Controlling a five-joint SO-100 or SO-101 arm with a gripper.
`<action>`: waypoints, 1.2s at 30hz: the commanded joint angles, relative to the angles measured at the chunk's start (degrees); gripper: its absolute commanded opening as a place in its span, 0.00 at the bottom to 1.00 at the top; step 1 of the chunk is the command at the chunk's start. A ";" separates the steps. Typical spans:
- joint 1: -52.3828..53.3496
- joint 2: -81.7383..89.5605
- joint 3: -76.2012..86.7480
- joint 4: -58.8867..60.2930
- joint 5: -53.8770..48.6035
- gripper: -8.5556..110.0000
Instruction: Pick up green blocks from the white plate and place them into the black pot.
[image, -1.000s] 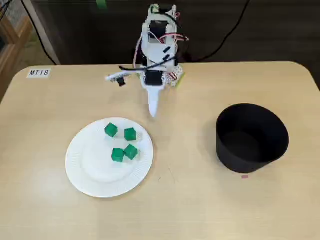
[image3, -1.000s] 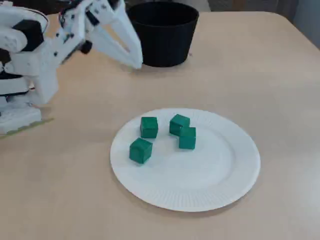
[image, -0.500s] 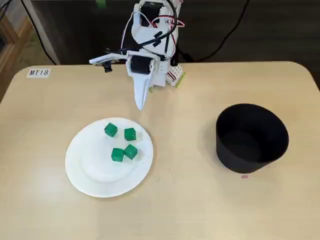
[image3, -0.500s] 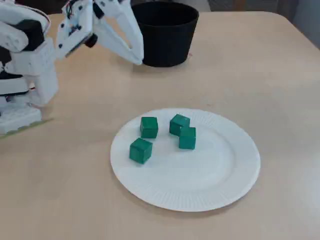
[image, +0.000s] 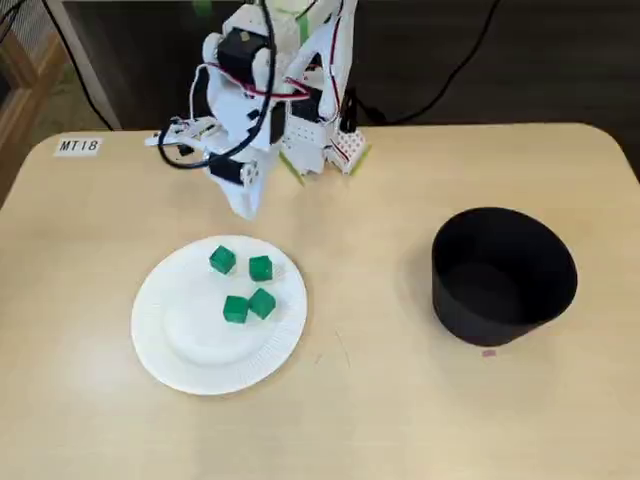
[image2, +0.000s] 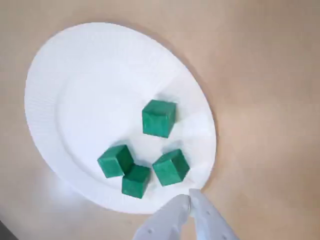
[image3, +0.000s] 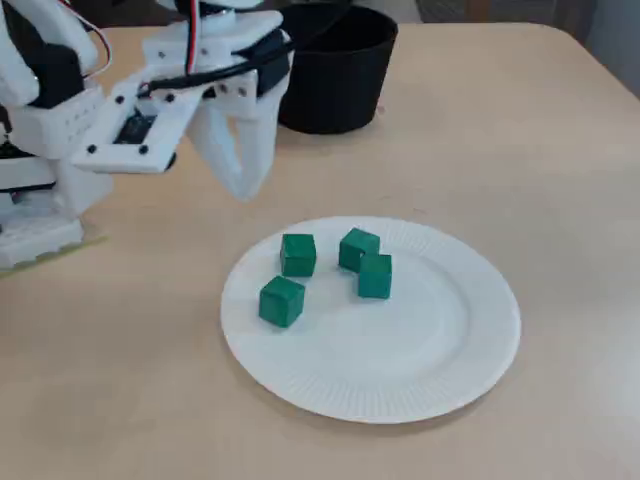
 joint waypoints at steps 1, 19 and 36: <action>4.57 -3.16 -5.10 4.48 -2.72 0.05; 2.81 -14.41 -6.94 3.16 -4.75 0.33; 3.16 -23.03 -6.77 -5.98 -2.55 0.32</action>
